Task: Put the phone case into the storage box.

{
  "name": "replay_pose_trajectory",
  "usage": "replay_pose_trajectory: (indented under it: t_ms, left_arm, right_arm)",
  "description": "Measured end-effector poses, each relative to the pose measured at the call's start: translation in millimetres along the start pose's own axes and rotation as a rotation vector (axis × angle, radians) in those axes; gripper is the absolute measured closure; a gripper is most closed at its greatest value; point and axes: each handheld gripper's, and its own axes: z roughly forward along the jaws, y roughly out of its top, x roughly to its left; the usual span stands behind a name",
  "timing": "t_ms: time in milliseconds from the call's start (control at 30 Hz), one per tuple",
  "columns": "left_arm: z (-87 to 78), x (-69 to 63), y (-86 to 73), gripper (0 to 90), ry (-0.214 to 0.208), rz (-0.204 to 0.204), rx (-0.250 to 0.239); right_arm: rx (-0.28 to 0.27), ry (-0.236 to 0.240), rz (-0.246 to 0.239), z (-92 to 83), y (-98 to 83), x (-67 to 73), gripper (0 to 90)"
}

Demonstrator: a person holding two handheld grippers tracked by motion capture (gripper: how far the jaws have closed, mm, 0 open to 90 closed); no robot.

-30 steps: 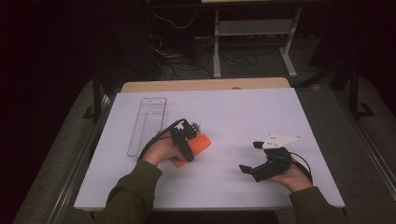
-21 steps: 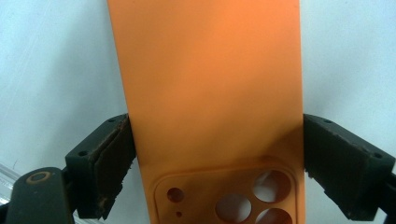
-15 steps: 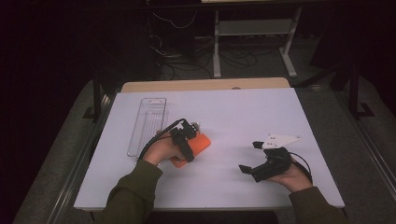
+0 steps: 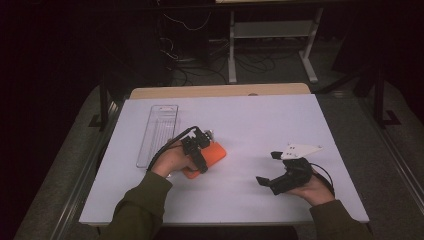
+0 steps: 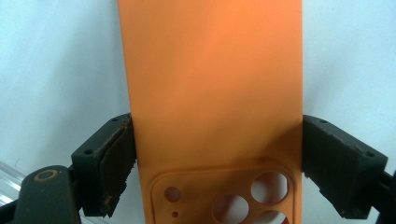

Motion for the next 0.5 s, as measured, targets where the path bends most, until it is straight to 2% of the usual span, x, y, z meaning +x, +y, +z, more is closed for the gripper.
replay_pose_trajectory:
  t_ms: [233, 500]
  left_arm:
    - [-8.5, -0.9, -0.4, 15.1, -0.01, 0.004, -0.029]
    - [-19.8, -1.2, -2.2, 15.4, -0.009, -0.001, -0.085]
  right_arm:
    - [0.003, 0.001, 0.004, -0.5, 0.2, -0.1, 0.0]
    - [0.001, -0.002, 0.006, -0.7, 0.1, -0.1, 0.0]
